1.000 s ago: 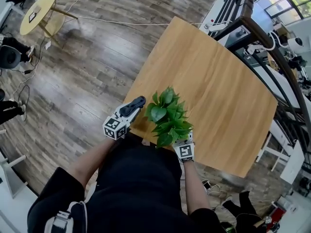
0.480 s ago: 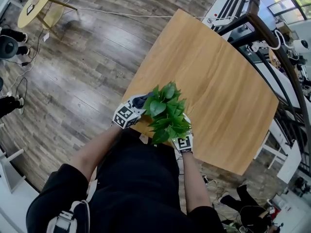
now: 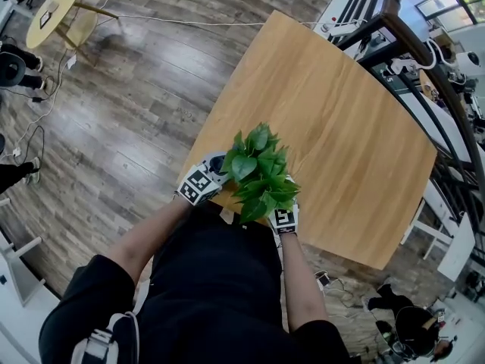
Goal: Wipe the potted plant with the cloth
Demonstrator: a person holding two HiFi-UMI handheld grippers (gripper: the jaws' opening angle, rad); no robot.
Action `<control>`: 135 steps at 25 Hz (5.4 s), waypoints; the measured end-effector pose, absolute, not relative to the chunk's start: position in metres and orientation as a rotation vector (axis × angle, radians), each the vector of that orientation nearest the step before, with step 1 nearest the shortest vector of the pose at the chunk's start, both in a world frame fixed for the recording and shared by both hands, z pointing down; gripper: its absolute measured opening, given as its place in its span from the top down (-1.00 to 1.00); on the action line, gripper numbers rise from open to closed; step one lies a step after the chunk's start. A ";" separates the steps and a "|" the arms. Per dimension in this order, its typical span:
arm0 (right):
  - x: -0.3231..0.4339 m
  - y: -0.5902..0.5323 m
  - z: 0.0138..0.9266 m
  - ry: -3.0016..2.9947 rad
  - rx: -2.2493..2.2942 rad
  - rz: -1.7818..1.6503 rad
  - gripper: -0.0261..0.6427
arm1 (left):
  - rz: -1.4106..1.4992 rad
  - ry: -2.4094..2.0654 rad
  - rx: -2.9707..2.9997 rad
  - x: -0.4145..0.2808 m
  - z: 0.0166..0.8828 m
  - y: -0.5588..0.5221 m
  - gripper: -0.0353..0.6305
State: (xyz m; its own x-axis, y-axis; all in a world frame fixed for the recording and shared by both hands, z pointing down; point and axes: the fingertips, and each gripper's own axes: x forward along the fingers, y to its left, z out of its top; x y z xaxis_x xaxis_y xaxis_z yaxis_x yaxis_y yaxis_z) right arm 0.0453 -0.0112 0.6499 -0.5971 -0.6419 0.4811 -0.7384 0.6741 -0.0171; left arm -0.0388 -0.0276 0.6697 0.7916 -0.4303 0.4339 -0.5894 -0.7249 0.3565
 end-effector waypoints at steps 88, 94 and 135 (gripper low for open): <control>0.089 -0.037 0.641 -2.469 1.010 0.301 0.01 | 0.507 -0.836 2.476 0.015 0.670 -0.052 0.36; 0.091 -0.042 0.642 -2.456 1.104 0.341 0.02 | 0.509 -0.836 2.475 0.022 0.669 -0.049 0.36; 0.085 -0.038 0.646 -2.401 1.125 0.303 0.02 | 0.553 -0.766 2.498 0.029 0.673 -0.026 0.36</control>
